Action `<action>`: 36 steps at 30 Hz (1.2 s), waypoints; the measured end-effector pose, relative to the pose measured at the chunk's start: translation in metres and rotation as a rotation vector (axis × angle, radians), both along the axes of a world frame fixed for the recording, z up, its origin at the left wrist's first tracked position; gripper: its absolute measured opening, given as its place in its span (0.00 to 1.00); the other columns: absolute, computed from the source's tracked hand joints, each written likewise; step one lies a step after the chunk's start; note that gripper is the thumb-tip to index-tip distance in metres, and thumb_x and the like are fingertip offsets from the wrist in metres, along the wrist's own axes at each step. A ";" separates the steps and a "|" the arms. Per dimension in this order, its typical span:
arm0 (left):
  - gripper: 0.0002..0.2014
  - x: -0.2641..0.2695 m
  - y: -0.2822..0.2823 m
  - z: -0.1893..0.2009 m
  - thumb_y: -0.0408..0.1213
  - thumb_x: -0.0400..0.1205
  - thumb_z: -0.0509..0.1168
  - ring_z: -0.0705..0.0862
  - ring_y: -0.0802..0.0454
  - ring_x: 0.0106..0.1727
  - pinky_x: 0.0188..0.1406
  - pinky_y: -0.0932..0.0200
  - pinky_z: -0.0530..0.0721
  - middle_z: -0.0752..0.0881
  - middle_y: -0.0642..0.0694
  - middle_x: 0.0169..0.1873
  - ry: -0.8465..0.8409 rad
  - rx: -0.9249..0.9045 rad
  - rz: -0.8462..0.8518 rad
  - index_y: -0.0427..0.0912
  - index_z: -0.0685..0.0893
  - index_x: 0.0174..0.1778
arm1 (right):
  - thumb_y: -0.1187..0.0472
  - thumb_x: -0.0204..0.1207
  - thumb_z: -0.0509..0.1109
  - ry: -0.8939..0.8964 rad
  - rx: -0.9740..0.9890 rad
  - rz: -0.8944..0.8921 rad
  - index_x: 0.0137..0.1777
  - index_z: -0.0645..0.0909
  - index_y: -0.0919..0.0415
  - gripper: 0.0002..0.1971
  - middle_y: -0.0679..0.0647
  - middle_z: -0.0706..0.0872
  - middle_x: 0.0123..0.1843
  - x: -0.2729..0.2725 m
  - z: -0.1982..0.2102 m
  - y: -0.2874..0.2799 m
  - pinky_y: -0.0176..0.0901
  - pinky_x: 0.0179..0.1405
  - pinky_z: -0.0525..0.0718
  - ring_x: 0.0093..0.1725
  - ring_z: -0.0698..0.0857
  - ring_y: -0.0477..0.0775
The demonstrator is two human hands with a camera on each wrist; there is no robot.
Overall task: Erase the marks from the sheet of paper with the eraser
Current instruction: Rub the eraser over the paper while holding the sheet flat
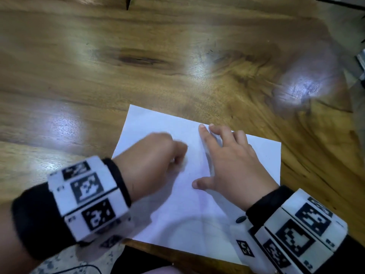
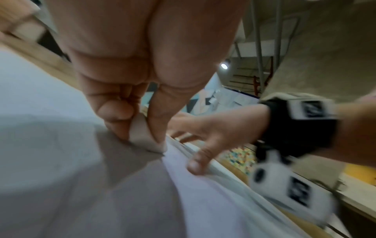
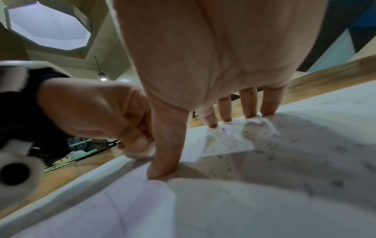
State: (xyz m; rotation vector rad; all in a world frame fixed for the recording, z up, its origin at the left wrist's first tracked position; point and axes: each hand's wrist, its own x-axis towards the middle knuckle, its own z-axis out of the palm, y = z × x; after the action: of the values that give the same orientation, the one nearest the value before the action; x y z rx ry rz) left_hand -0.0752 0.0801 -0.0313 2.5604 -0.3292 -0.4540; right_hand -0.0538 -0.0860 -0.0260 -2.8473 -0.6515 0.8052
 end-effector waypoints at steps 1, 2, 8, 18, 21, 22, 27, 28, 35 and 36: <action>0.01 -0.004 0.000 0.000 0.35 0.73 0.67 0.72 0.54 0.31 0.31 0.70 0.67 0.73 0.54 0.28 0.038 -0.016 -0.024 0.43 0.82 0.36 | 0.35 0.64 0.73 0.000 -0.002 -0.001 0.82 0.38 0.46 0.56 0.42 0.47 0.79 0.000 0.000 0.000 0.41 0.68 0.60 0.69 0.51 0.50; 0.00 -0.001 0.003 0.000 0.35 0.73 0.67 0.72 0.55 0.32 0.31 0.69 0.67 0.72 0.56 0.28 0.054 -0.012 -0.024 0.44 0.83 0.38 | 0.35 0.64 0.73 0.002 -0.003 -0.001 0.82 0.38 0.46 0.56 0.42 0.47 0.78 0.000 0.000 0.001 0.41 0.68 0.60 0.69 0.51 0.50; 0.02 0.029 0.014 0.002 0.35 0.74 0.67 0.71 0.54 0.28 0.33 0.58 0.70 0.73 0.56 0.25 -0.068 0.039 0.153 0.43 0.84 0.39 | 0.36 0.64 0.73 0.010 -0.007 -0.010 0.82 0.38 0.45 0.56 0.42 0.47 0.79 0.000 0.000 0.001 0.41 0.69 0.59 0.70 0.51 0.50; 0.04 0.031 0.001 0.001 0.32 0.74 0.63 0.73 0.50 0.36 0.31 0.62 0.60 0.78 0.48 0.33 -0.100 0.035 0.054 0.43 0.83 0.39 | 0.36 0.63 0.74 0.006 -0.010 -0.013 0.82 0.38 0.45 0.57 0.42 0.47 0.79 0.001 -0.003 0.001 0.41 0.69 0.59 0.70 0.50 0.50; 0.05 -0.005 -0.004 0.000 0.35 0.70 0.59 0.78 0.46 0.35 0.36 0.53 0.74 0.79 0.46 0.33 0.028 -0.024 -0.122 0.43 0.80 0.32 | 0.36 0.63 0.74 -0.001 -0.011 -0.008 0.82 0.38 0.45 0.57 0.42 0.46 0.79 0.001 -0.004 0.001 0.41 0.69 0.59 0.69 0.49 0.49; 0.04 -0.012 -0.004 -0.001 0.34 0.71 0.61 0.79 0.46 0.37 0.39 0.52 0.77 0.79 0.46 0.34 0.058 -0.031 -0.140 0.43 0.80 0.34 | 0.36 0.63 0.74 0.000 -0.013 -0.006 0.82 0.38 0.45 0.57 0.42 0.46 0.79 0.001 -0.004 0.000 0.40 0.69 0.59 0.68 0.49 0.49; 0.04 0.008 0.007 0.001 0.38 0.73 0.68 0.80 0.46 0.42 0.38 0.59 0.72 0.81 0.46 0.39 -0.021 -0.006 0.009 0.44 0.85 0.41 | 0.37 0.64 0.73 0.001 -0.007 0.025 0.80 0.38 0.37 0.54 0.45 0.45 0.78 0.000 -0.001 0.003 0.41 0.70 0.60 0.66 0.48 0.50; 0.05 0.016 0.013 0.002 0.39 0.73 0.69 0.78 0.47 0.41 0.34 0.60 0.68 0.81 0.46 0.38 -0.043 0.009 0.084 0.44 0.85 0.42 | 0.38 0.65 0.73 0.005 -0.008 0.036 0.79 0.38 0.34 0.52 0.46 0.45 0.78 -0.001 0.001 0.004 0.41 0.70 0.60 0.66 0.48 0.51; 0.06 0.007 0.022 0.003 0.41 0.72 0.71 0.74 0.51 0.32 0.26 0.61 0.66 0.77 0.51 0.27 -0.061 -0.020 0.197 0.45 0.83 0.32 | 0.33 0.64 0.71 0.000 -0.046 0.032 0.79 0.37 0.35 0.53 0.50 0.45 0.77 -0.006 0.000 0.011 0.39 0.70 0.57 0.69 0.51 0.58; 0.08 -0.004 0.021 0.003 0.42 0.72 0.70 0.73 0.54 0.30 0.27 0.64 0.66 0.74 0.53 0.26 -0.030 -0.033 0.149 0.47 0.81 0.29 | 0.31 0.63 0.70 -0.010 -0.055 0.031 0.79 0.37 0.36 0.53 0.52 0.45 0.78 -0.007 0.000 0.012 0.41 0.73 0.55 0.69 0.51 0.59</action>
State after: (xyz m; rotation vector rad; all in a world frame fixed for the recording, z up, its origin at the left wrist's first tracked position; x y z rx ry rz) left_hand -0.0794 0.1009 -0.0286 2.5391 -0.1530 -0.3521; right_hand -0.0604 -0.0736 -0.0265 -2.8995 -0.6876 0.8263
